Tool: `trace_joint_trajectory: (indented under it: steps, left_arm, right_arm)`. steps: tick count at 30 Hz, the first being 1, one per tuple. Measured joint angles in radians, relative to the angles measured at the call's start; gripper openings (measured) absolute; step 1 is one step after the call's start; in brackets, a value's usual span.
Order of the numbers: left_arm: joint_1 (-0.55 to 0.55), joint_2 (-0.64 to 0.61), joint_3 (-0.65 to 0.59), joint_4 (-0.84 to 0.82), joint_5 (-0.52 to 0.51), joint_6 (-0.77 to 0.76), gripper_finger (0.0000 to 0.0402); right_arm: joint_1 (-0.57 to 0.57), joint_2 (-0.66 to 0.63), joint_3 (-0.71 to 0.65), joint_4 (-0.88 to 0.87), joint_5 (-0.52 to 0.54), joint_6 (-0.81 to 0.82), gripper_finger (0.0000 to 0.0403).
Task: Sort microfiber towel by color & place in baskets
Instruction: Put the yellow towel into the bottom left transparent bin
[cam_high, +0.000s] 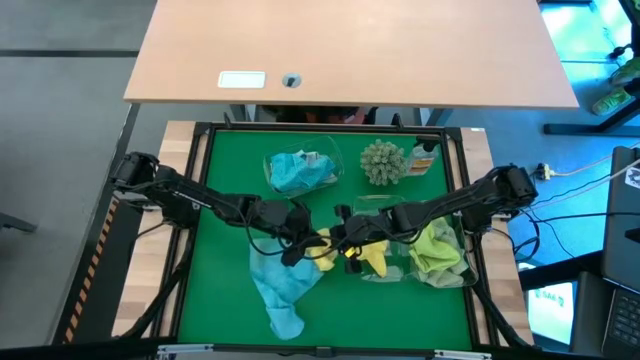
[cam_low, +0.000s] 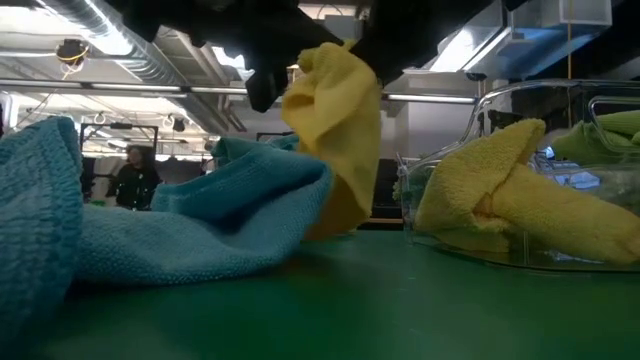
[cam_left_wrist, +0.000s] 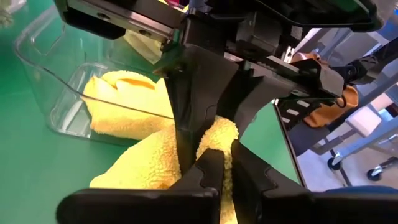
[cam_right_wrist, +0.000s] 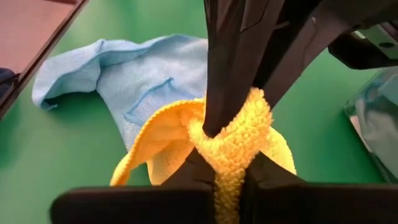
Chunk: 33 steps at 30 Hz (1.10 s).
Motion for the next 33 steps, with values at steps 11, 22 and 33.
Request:
trace_joint_trajectory:
  steps: [11,22,33]
  left_arm:
    - [0.007,0.000,0.002,0.014,0.001,0.002,0.0120]
    - [0.007,0.000,0.002,0.009,0.006,0.002,0.0155]
    - [0.007,0.000,0.002,0.005,0.006,0.002,0.0155]
  right_arm:
    - [0.001,-0.004,0.282,-0.565,-0.029,0.032,0.0022]
    - [0.002,-0.004,0.662,-0.997,-0.053,0.014,0.0039]
    - [0.002,-0.080,0.758,-1.221,-0.031,0.049,0.0028]
